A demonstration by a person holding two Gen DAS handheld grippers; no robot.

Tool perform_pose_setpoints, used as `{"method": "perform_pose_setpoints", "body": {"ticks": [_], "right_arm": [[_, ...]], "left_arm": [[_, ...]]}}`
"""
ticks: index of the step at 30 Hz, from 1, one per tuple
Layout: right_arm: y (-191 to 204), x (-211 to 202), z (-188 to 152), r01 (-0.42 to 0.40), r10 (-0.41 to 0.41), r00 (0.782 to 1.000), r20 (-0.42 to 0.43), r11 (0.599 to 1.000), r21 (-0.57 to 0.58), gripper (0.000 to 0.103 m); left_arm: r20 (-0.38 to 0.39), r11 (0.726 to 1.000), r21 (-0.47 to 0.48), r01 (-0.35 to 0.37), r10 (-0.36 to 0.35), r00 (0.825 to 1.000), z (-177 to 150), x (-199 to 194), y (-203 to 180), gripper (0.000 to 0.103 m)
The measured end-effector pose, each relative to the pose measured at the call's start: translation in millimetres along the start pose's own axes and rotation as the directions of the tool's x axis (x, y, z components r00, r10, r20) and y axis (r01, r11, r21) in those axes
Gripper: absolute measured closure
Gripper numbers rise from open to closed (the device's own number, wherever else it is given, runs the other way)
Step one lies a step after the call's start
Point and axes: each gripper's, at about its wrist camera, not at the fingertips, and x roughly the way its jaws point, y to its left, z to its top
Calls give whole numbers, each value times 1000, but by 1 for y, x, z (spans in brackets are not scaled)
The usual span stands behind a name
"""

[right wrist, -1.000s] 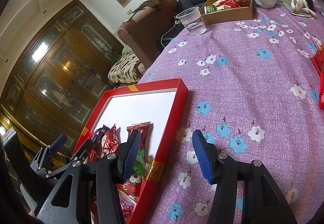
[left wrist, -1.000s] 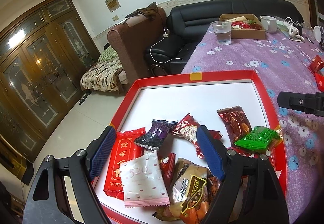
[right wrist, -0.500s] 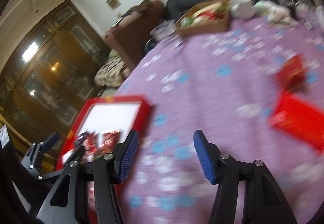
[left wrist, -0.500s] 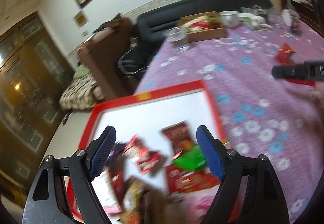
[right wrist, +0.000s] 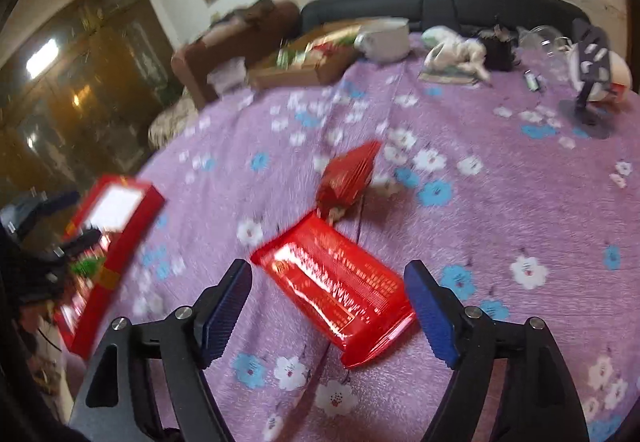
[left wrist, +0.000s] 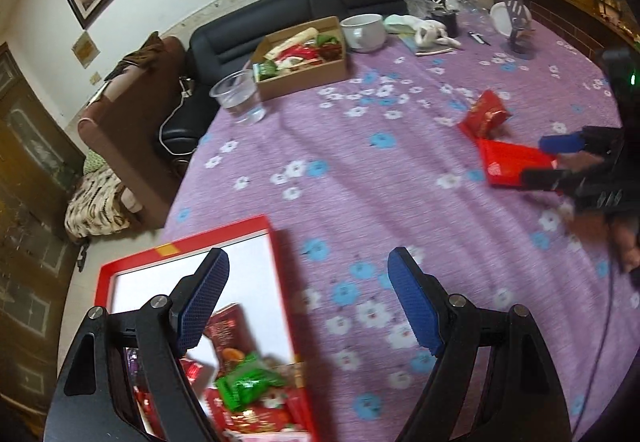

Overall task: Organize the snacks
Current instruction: 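Grasp the large flat red packet with the right tool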

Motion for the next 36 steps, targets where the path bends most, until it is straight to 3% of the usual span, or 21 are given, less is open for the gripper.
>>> {"method": "perform_pose_setpoints", "body": {"ticks": [5, 8, 10, 13, 14, 15, 18, 22, 26, 31, 36], "right_arm": [[7, 5, 1, 25, -25, 1000, 0, 999, -36, 16], [-5, 16, 5, 95, -94, 995, -27, 995, 32, 29], [-8, 15, 3, 83, -84, 996, 12, 995, 60, 30], [-4, 15, 3, 100, -100, 995, 15, 994, 45, 34], [-3, 14, 3, 87, -88, 996, 11, 995, 41, 42], [-1, 12, 3, 69, -69, 998, -3, 997, 26, 48], [9, 5, -1, 48, -53, 996, -74, 997, -62, 53], [15, 3, -13, 38, -60, 988, -144, 988, -147, 52], [17, 2, -18, 44, -73, 986, -149, 980, -193, 48], [14, 4, -10, 85, -109, 983, -147, 984, -156, 55], [-28, -8, -6, 155, -159, 974, -159, 987, -37, 56]], "left_arm": [[-36, 1000, -3, 11, -11, 999, 11, 4, -19, 21], [-51, 1000, -2, 11, -11, 999, 19, 6, -28, 21], [-63, 1000, -5, 12, -12, 998, 24, 8, -33, 21], [-88, 1000, -14, 9, -11, 996, 33, 16, -42, 21], [-100, 1000, -17, 5, -7, 995, 38, 20, -45, 21], [-108, 1000, -19, 0, -2, 994, 42, 23, -48, 21], [-115, 1000, -9, -28, 26, 993, 54, 30, -59, 21], [-109, 998, 40, -53, 57, 992, 71, 36, -77, 21], [-86, 993, 91, -76, 84, 993, 85, 40, -92, 21], [-77, 983, 155, -96, 109, 991, 100, 55, -109, 21], [-107, 991, 126, -48, 61, 992, 107, 69, -116, 21]]}}
